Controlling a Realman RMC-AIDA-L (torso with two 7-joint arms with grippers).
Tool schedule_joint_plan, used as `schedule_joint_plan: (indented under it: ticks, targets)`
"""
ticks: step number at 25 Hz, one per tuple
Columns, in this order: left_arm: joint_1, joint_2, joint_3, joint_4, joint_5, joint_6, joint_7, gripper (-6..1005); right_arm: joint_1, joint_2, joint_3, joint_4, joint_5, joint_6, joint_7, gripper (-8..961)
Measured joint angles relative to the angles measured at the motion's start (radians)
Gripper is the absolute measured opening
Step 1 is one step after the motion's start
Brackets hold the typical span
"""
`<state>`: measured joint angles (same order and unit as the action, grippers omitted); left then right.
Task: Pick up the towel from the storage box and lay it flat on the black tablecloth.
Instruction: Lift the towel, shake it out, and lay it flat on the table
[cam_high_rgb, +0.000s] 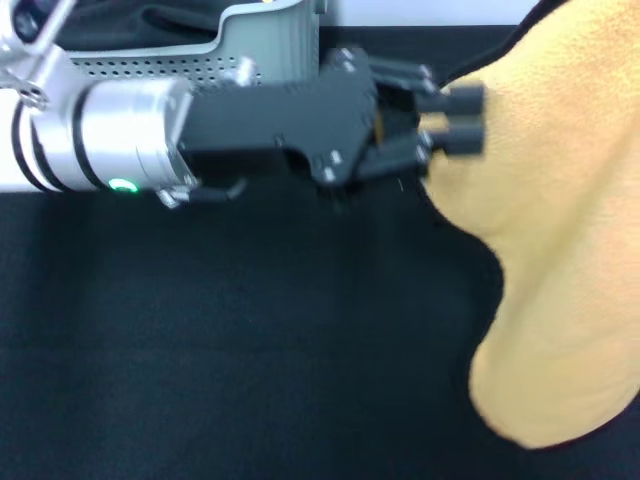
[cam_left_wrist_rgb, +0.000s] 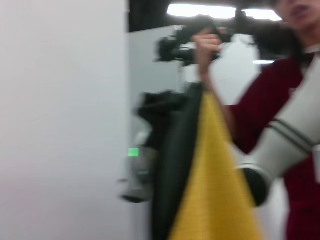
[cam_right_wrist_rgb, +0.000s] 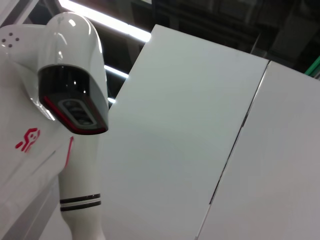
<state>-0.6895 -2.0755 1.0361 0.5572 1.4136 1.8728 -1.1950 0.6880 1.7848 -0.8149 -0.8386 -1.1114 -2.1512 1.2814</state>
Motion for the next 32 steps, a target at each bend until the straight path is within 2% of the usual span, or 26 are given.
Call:
schedule_joint_plan:
  ticks: [8,9,12,14,15,18,21,23,28,29,32]
  targets:
    - [0.030,0.044,-0.156,0.004,0.003,-0.082,0.001,264,-0.010,-0.004,-0.042,-0.029,0.011,-0.003,0.008,4]
    - [0.029,0.044,-0.163,0.002,0.001,-0.097,0.001,264,-0.010,-0.004,-0.052,-0.029,0.018,-0.003,0.008,4]
    - [0.019,0.017,-0.172,-0.001,0.001,-0.151,0.001,265,-0.009,-0.002,-0.064,-0.030,0.030,-0.003,0.007,4]
    - [-0.004,-0.011,-0.150,-0.008,0.024,-0.174,0.013,265,-0.003,0.000,-0.065,-0.030,0.032,-0.003,0.003,4]
    - [-0.033,-0.018,-0.108,-0.031,0.035,-0.178,0.027,265,0.000,0.001,-0.064,-0.030,0.034,-0.002,0.003,4]
    - [-0.080,-0.020,-0.029,-0.083,0.038,-0.178,0.044,266,0.003,0.002,-0.058,-0.029,0.038,-0.002,0.001,4]
    - [-0.106,-0.016,0.046,-0.100,0.042,-0.155,0.036,266,0.000,-0.004,-0.054,-0.022,0.046,-0.001,0.000,4]
    - [-0.102,-0.011,0.061,-0.088,0.053,-0.117,0.020,266,-0.009,-0.009,-0.049,-0.017,0.053,0.000,0.000,4]
    - [-0.091,0.003,0.064,-0.075,0.070,-0.028,-0.004,267,-0.030,-0.013,-0.018,-0.014,0.060,0.001,-0.004,4]
    - [-0.070,0.017,0.047,-0.064,0.056,0.088,-0.032,267,-0.034,-0.013,-0.016,-0.014,0.063,0.000,-0.004,4]
    - [-0.054,0.021,0.045,-0.046,0.042,0.125,-0.052,268,-0.039,-0.014,-0.015,-0.014,0.066,0.000,-0.006,4]
